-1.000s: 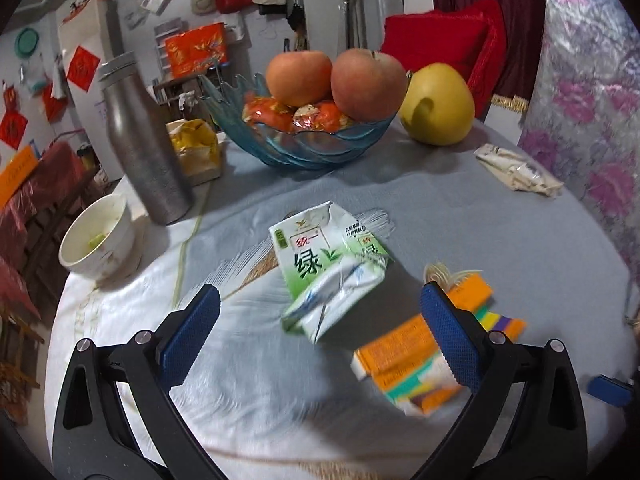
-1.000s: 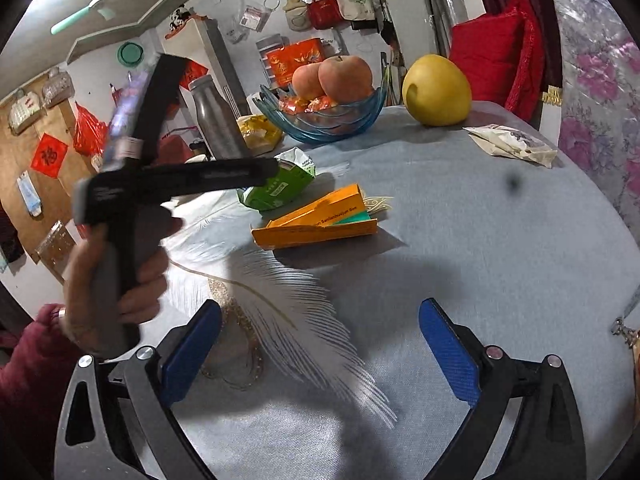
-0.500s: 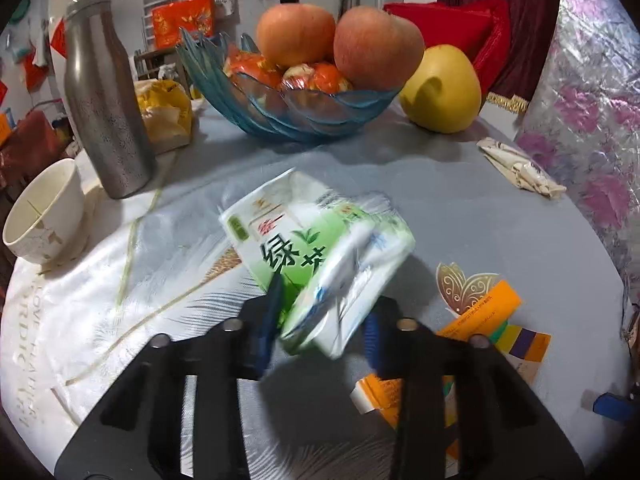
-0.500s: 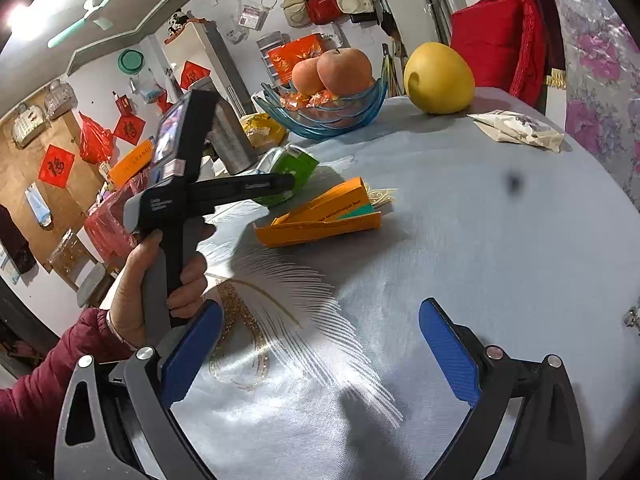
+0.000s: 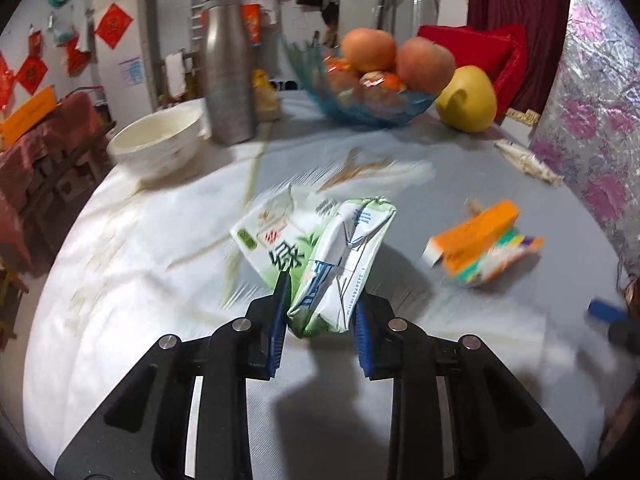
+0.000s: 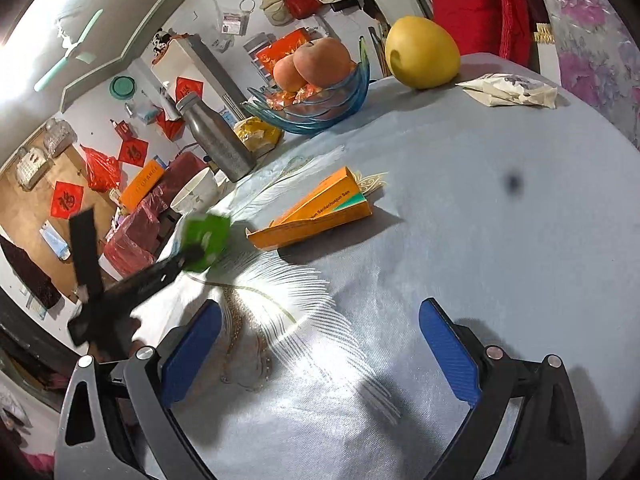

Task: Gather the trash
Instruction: 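Lift the green tea carton with the left gripper while the right gripper approaches the orange box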

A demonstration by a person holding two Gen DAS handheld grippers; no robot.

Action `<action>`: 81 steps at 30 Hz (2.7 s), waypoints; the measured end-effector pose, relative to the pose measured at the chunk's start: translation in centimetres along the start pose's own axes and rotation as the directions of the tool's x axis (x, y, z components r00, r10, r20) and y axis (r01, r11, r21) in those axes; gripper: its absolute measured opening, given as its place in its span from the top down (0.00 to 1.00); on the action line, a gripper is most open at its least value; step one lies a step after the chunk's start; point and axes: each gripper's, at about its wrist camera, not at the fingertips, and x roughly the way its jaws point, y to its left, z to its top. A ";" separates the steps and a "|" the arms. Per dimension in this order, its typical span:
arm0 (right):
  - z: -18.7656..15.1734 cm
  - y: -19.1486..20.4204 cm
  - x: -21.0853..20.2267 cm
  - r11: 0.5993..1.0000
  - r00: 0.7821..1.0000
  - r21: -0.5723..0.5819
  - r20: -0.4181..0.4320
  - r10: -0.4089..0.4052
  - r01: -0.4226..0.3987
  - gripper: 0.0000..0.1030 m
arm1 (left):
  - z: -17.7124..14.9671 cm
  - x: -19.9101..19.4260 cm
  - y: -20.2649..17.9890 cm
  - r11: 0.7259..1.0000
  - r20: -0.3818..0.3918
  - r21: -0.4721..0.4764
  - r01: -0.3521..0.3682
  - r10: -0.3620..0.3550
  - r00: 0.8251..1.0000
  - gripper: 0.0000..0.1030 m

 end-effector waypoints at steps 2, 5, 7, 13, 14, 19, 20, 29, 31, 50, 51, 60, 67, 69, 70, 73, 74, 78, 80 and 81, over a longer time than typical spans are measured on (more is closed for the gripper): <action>-0.1 0.5 0.0 1.000 1.000 -0.024 0.004 -0.020 0.020 0.06 | -0.5 -0.5 0.6 1.000 -0.006 -0.020 0.003 -0.003 1.000 0.71; 0.0 1.2 0.2 0.996 0.998 -0.062 -0.001 -0.058 0.058 0.06 | -0.6 -0.5 0.7 1.000 -0.012 -0.029 -0.010 0.009 1.000 0.69; 0.1 1.9 0.6 0.990 0.994 -0.100 -0.007 -0.105 0.104 0.06 | -0.7 0.0 0.4 0.999 -0.038 -0.016 -0.030 0.030 0.999 0.68; 1.1 4.4 2.5 0.974 0.987 -0.177 -0.045 -0.155 0.144 0.06 | -0.9 0.5 0.6 0.997 -0.068 -0.013 -0.078 0.077 0.995 0.40; 1.4 5.0 2.9 0.974 0.988 -0.185 -0.059 -0.143 0.130 0.06 | -0.9 0.6 0.8 0.997 -0.074 -0.022 -0.078 0.076 0.994 0.37; 3.3 7.3 4.6 0.957 0.982 -0.244 -0.074 -0.176 0.153 0.06 | -1.0 0.9 1.8 0.995 -0.100 -0.064 -0.081 0.074 0.992 0.27; 3.8 7.8 5.1 0.947 0.976 -0.261 -0.063 -0.210 0.187 0.06 | -0.9 0.9 1.8 0.994 -0.102 -0.068 -0.081 0.074 0.992 0.25; 5.3 9.0 8.9 0.902 0.944 -0.320 -0.062 -0.325 0.290 0.06 | -1.0 0.7 1.3 0.994 -0.091 -0.043 -0.097 0.093 0.991 0.21; 5.2 8.7 9.5 0.883 0.931 -0.339 -0.054 -0.361 0.323 0.06 | -0.9 0.7 1.3 0.994 -0.090 -0.040 -0.099 0.095 0.991 0.21; 7.1 -1.6 3.4 0.889 0.891 -0.060 0.053 -0.451 0.454 0.06 | -1.0 0.7 1.2 0.994 -0.089 -0.034 -0.106 0.103 0.991 0.19; 7.2 -1.9 3.1 0.908 0.908 -0.037 0.051 -0.415 0.417 0.06 | -1.0 0.7 1.1 0.994 -0.087 -0.031 -0.106 0.103 0.991 0.19; 6.9 -2.0 3.2 0.961 0.961 0.024 0.020 -0.277 0.276 0.06 | -0.9 -0.4 0.0 0.998 -0.027 0.012 -0.062 0.063 0.998 0.19; 6.8 -1.8 3.2 0.968 0.968 0.023 0.009 -0.250 0.250 0.06 | -0.2 -0.1 -0.3 1.000 -0.010 0.026 0.000 0.000 1.000 0.30; 6.8 -1.6 3.4 0.968 0.968 0.014 0.006 -0.250 0.250 0.06 | 0.0 0.4 -0.2 0.999 -0.024 0.014 0.029 -0.029 0.999 0.52; 6.8 -1.5 3.5 0.968 0.968 0.011 0.006 -0.250 0.250 0.06 | 0.0 0.6 -0.2 0.999 -0.034 0.010 0.041 -0.041 0.999 0.59; 6.8 -1.4 3.9 0.967 0.967 0.005 -0.003 -0.255 0.255 0.06 | -0.1 -0.2 -0.3 0.998 -0.007 0.018 0.067 -0.067 0.998 0.72; 6.8 -1.4 4.2 0.968 0.968 0.006 -0.012 -0.252 0.252 0.06 | -0.2 -0.5 -0.6 0.998 0.010 0.027 0.062 -0.062 0.998 0.72; 7.1 -0.9 5.9 0.969 0.967 -0.007 -0.058 -0.247 0.247 0.06 | -0.5 -1.0 -1.3 0.996 0.017 0.053 0.073 -0.074 0.997 0.72; 7.6 -0.3 7.0 0.962 0.960 -0.029 -0.073 -0.272 0.270 0.06 | -0.5 -1.0 -1.5 0.996 0.019 0.060 0.067 -0.068 0.997 0.72; 7.9 -0.2 7.5 0.958 0.955 -0.036 -0.079 -0.286 0.284 0.06 | -0.5 -1.0 -1.5 0.996 0.019 0.060 0.066 -0.068 0.998 0.72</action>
